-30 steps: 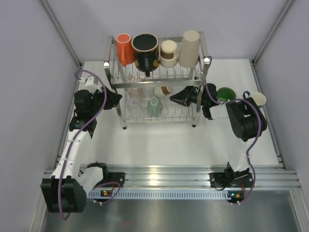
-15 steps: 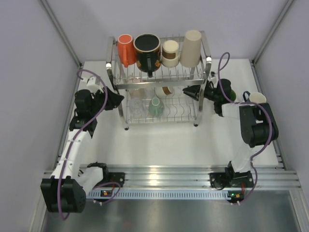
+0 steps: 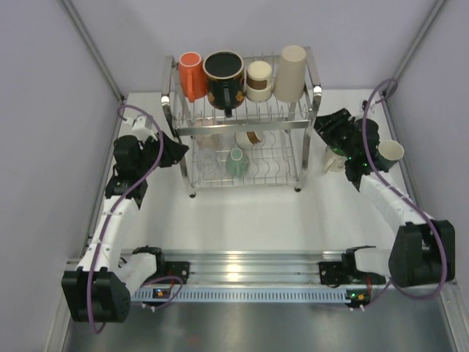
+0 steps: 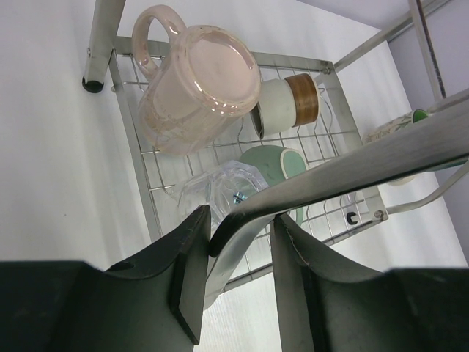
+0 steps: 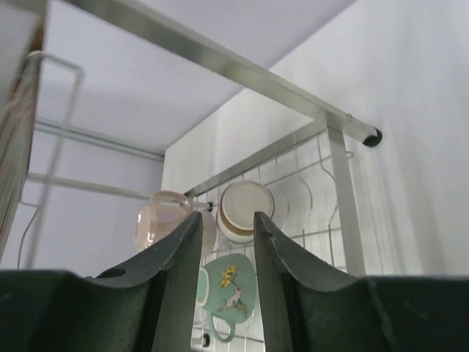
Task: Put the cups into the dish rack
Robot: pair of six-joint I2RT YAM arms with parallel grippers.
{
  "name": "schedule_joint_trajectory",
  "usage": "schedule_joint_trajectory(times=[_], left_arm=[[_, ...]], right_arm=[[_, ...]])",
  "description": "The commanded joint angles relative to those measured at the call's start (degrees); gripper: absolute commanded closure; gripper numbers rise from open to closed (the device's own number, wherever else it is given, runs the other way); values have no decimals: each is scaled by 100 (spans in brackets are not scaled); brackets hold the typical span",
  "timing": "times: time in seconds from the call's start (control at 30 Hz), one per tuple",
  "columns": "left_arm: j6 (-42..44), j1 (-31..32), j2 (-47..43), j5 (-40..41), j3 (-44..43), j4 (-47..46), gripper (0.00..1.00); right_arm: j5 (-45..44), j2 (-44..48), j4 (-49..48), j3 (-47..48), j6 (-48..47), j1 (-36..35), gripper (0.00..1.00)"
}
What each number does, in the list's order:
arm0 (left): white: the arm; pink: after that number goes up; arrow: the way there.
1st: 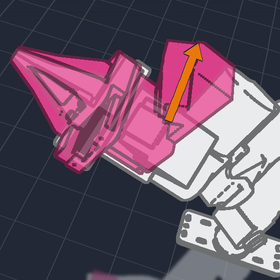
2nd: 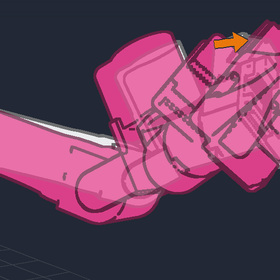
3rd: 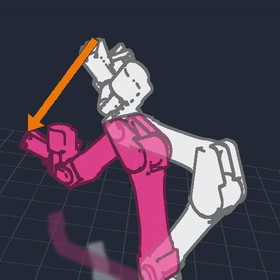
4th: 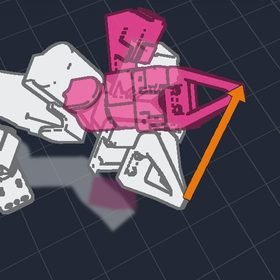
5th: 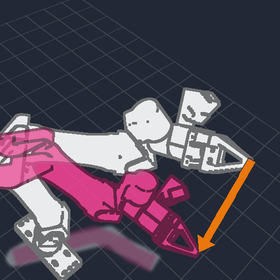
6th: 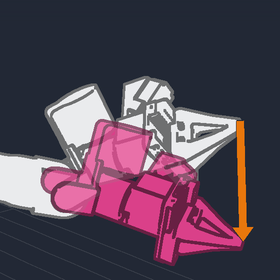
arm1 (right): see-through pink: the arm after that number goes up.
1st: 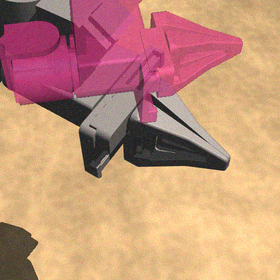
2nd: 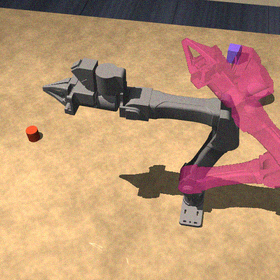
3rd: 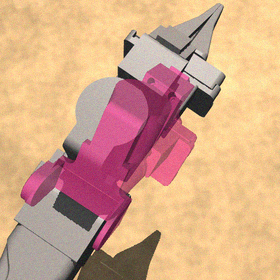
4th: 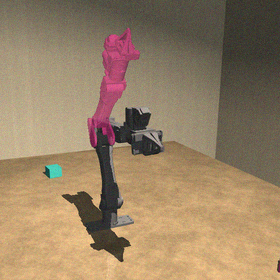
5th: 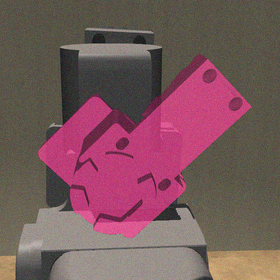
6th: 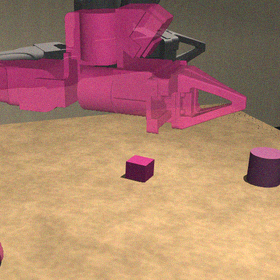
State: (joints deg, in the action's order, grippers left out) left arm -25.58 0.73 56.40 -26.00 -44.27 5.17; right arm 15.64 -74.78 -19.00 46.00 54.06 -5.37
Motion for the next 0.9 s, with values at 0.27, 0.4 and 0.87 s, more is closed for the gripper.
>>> schedule_joint_trajectory(times=[0.27, 0.4, 0.87], left_arm=[[-509, 138, -209, -696, -319, -288, 100], [-579, 138, -235, -775, -337, -306, 100], [-764, 147, -340, -863, -178, -464, 100]], right_arm=[[-3901, 2380, 1083, -1067, -308, -2328, 64], [-3920, 2862, 1383, -847, -581, -2329, 70], [-5713, 520, -3345, -1841, -423, -5694, 100]])
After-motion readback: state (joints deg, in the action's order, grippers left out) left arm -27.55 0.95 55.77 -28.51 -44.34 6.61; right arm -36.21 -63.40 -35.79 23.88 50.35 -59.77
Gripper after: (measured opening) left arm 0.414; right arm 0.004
